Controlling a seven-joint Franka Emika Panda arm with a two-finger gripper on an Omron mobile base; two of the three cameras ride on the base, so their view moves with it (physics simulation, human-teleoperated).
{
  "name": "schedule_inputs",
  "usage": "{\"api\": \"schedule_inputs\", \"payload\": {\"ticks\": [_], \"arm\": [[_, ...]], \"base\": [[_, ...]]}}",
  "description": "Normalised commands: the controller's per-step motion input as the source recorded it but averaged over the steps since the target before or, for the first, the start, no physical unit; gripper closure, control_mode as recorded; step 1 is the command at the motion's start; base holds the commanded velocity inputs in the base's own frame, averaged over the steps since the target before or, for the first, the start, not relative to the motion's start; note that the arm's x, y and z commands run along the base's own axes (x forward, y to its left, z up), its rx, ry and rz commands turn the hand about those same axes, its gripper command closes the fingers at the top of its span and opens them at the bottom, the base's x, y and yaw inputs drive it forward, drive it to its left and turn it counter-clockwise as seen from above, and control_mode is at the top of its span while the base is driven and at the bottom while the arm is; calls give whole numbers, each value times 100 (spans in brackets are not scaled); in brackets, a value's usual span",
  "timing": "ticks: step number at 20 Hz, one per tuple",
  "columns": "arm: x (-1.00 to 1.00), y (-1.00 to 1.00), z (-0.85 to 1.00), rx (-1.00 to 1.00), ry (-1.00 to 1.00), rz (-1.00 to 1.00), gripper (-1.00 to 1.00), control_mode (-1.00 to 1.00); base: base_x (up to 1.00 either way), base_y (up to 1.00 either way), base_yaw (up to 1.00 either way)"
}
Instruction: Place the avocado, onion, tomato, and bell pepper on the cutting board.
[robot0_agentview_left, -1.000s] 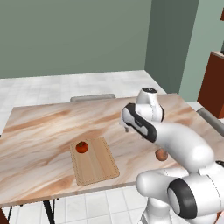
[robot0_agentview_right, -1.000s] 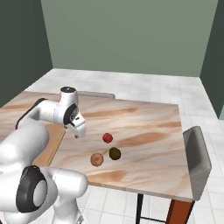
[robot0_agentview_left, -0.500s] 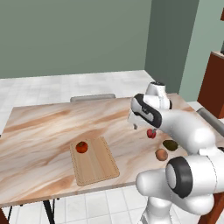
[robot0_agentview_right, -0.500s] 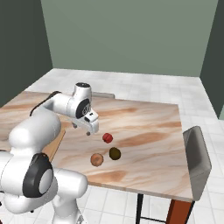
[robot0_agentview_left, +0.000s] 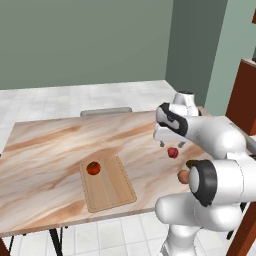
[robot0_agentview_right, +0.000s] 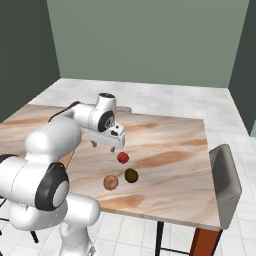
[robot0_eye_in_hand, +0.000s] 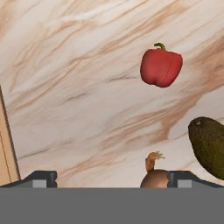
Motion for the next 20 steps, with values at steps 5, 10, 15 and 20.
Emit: {"api": "schedule_inputs", "payload": {"ticks": [5, 10, 15, 20], "arm": [[1, -36, -27, -4, -4, 8, -100, -100], [17, -15, -30, 0, -10, 0, -100, -100], [28, -6, -30, 0, -17, 0, -100, -100], [24, -11, -16, 0, -14, 0, -100, -100]], "base": [[0, 0, 0], [0, 0, 0], [0, 0, 0], [0, 0, 0]]}}
